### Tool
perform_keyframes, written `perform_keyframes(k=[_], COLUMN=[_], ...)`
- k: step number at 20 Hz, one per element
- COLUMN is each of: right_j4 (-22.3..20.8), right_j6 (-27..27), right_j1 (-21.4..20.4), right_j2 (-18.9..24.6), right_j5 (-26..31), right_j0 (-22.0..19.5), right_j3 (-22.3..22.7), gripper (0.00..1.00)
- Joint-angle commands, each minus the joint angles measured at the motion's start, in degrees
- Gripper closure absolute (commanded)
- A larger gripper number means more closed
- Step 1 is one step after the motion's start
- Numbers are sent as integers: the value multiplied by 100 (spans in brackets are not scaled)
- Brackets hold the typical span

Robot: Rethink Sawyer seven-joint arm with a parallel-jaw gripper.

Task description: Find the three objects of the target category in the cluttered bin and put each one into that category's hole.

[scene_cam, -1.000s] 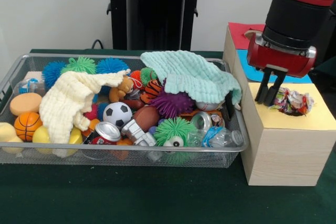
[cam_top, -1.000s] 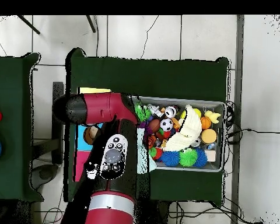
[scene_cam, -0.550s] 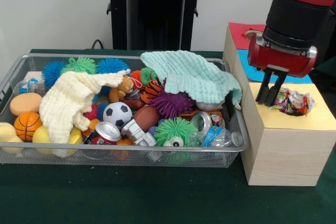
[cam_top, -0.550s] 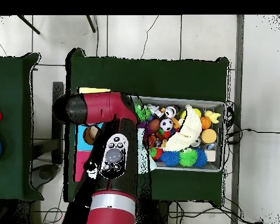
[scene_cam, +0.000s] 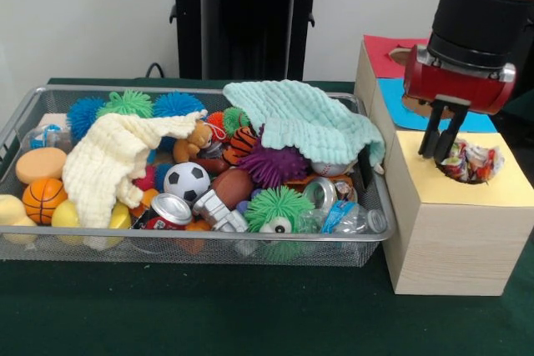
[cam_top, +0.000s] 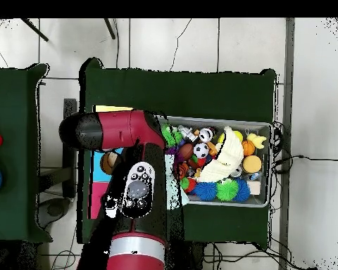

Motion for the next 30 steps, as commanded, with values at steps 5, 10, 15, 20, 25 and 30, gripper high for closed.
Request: perform_keyframes(k=[5,10,15,20,25,30], right_j4=[-162,-192,-218,-275,-561,-820], right_j6=[-364,-386,-340,-310,-356,-397], right_j1=[-531,-519,-630,-568,-192,64], right_j2=[574,654,612,587,539,568], right_j5=[1223,1149,1213,1172,483,30], right_j0=[-146,-223,-187,-184,-242,-323], right_j3=[602,674,768,716,623,567], gripper=[100,100,100,100,100,100])
